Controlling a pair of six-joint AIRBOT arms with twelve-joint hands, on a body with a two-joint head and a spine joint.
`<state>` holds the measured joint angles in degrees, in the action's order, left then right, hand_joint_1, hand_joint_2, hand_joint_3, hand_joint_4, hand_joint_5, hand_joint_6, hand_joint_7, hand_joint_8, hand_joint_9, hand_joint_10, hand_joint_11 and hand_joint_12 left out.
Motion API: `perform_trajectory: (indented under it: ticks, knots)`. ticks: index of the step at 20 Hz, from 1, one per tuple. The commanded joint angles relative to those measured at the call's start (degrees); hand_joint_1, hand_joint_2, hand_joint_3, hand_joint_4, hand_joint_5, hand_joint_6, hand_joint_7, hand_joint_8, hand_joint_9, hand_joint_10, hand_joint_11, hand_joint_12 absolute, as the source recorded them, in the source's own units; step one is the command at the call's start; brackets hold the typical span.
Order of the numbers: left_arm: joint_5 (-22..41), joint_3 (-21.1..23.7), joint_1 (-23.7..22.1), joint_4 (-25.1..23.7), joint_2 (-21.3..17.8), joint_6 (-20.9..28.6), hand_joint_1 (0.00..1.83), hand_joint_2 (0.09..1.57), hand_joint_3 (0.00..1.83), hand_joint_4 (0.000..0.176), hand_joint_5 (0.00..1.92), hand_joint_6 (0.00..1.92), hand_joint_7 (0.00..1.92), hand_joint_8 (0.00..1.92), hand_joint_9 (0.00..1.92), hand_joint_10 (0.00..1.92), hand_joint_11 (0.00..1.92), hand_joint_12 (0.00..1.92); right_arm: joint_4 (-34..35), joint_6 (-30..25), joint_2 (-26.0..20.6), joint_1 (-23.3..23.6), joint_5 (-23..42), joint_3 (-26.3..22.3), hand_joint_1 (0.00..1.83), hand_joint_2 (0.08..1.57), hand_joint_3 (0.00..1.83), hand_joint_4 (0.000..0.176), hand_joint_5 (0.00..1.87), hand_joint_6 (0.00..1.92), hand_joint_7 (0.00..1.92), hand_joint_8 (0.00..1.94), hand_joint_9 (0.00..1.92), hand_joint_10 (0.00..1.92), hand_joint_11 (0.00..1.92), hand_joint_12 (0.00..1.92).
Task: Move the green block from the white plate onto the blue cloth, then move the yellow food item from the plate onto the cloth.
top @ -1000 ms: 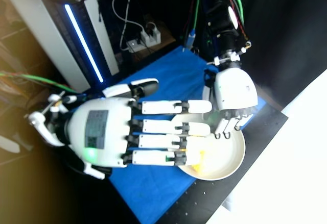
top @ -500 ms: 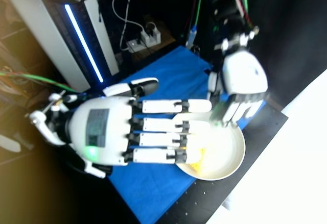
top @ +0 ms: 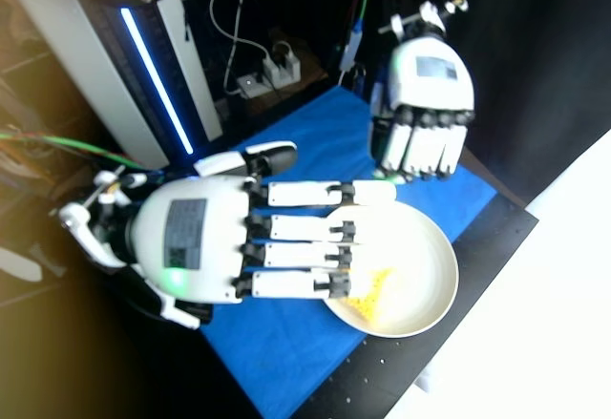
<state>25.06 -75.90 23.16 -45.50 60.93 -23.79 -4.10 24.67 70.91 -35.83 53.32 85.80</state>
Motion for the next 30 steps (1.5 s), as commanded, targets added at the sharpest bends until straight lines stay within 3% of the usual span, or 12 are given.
perform_trajectory:
  ticks: [1,2,3,5,7,11,12,15,19,24,29,30]
  knots:
    - [5.4,0.5,-0.2,0.9,-0.6,0.1,1.16,1.11,0.0,0.0,1.0,0.93,0.96,0.95,0.86,1.44,0.75,1.69,1.6,-0.3,-0.1,1.0,6.7,0.0,0.45,0.84,0.0,0.075,0.17,0.0,0.31,0.0,0.29,0.0,0.0,0.95]
    - [5.5,1.6,0.0,-0.4,-1.4,0.1,1.25,1.1,0.0,0.0,1.03,0.7,1.02,1.1,0.92,1.28,0.81,1.57,1.6,-0.3,-0.1,1.0,6.7,0.0,0.45,0.83,0.0,0.084,0.17,0.0,0.3,0.0,0.28,0.0,0.0,0.95]
    - [5.4,2.6,0.1,-1.6,-2.1,0.1,1.26,1.11,0.0,0.0,1.0,0.69,1.03,1.14,0.98,1.15,0.86,1.47,1.6,-0.3,-0.1,1.0,6.7,0.0,0.44,0.83,0.0,0.084,0.17,0.0,0.31,0.0,0.29,0.0,0.0,0.95]
    - [5.4,4.2,0.7,-3.0,-3.2,0.1,1.26,1.13,0.0,0.0,0.93,0.75,0.99,1.23,1.02,1.18,0.88,1.52,1.6,-0.3,0.0,1.0,6.7,0.0,0.46,0.82,0.0,0.09,0.17,0.0,0.3,0.0,0.28,0.0,0.0,0.93]
    - [5.6,5.6,1.6,-3.6,-4.2,0.1,1.27,1.1,0.0,0.0,0.98,0.74,1.06,1.09,1.05,1.2,0.9,1.59,1.6,-0.3,0.1,1.0,6.7,0.0,0.47,0.82,0.0,0.088,0.19,0.0,0.31,0.0,0.28,0.0,0.0,0.96]
    - [6.7,5.6,2.4,-12.5,-5.0,11.7,1.26,1.13,0.0,0.0,0.96,0.72,0.98,1.25,1.04,1.33,0.9,1.67,1.6,-0.3,0.1,1.0,6.7,0.0,0.44,0.84,0.0,0.07,0.18,0.0,0.35,0.0,0.31,0.01,0.0,0.97]
    - [6.8,5.7,3.0,-12.7,-5.1,12.2,1.27,1.1,0.0,0.0,0.98,0.75,1.07,1.08,1.08,1.24,0.96,1.61,1.6,-0.3,0.1,1.0,6.7,0.0,0.44,0.84,0.0,0.079,0.18,0.0,0.35,0.0,0.3,0.0,0.0,0.94]
    - [5.8,5.9,4.2,-13.1,-5.2,12.2,1.27,1.08,0.0,0.0,1.02,0.72,1.1,1.0,1.1,0.99,0.96,1.47,1.6,-0.3,0.2,1.0,6.7,0.0,0.45,0.85,0.0,0.081,0.18,0.0,0.36,0.0,0.29,0.0,0.0,0.95]
    - [4.8,5.8,5.5,-13.3,-5.1,12.4,1.26,1.08,0.0,0.0,1.05,0.67,1.08,1.02,1.12,1.11,1.0,1.51,1.6,-0.3,0.3,1.0,6.7,0.0,0.44,0.87,0.0,0.064,0.17,0.0,0.36,0.0,0.3,0.0,0.0,0.96]
    - [5.6,6.0,6.5,-13.3,-4.6,12.4,1.23,1.1,0.0,0.0,1.03,0.79,1.01,1.06,1.21,0.38,0.98,1.13,1.6,-0.3,0.3,0.9,6.7,0.2,0.42,0.87,0.0,0.069,0.18,0.0,0.35,0.0,0.31,0.01,0.01,0.93]
    - [5.9,5.8,6.9,-13.2,-3.9,12.4,1.24,1.08,0.0,0.0,1.1,0.68,1.04,0.98,1.3,0.39,1.05,1.19,1.6,-0.3,0.3,0.9,6.7,0.2,0.43,0.85,0.0,0.071,0.18,0.0,0.35,0.0,0.3,0.0,0.0,0.95]
    - [5.9,5.6,7.0,-13.2,-3.6,12.4,1.24,1.08,0.0,0.0,1.09,0.69,1.03,1.0,1.3,0.43,1.05,1.25,1.6,-0.3,0.4,0.9,6.7,0.2,0.42,0.86,0.0,0.084,0.19,0.0,0.36,0.0,0.3,0.01,0.0,0.94]
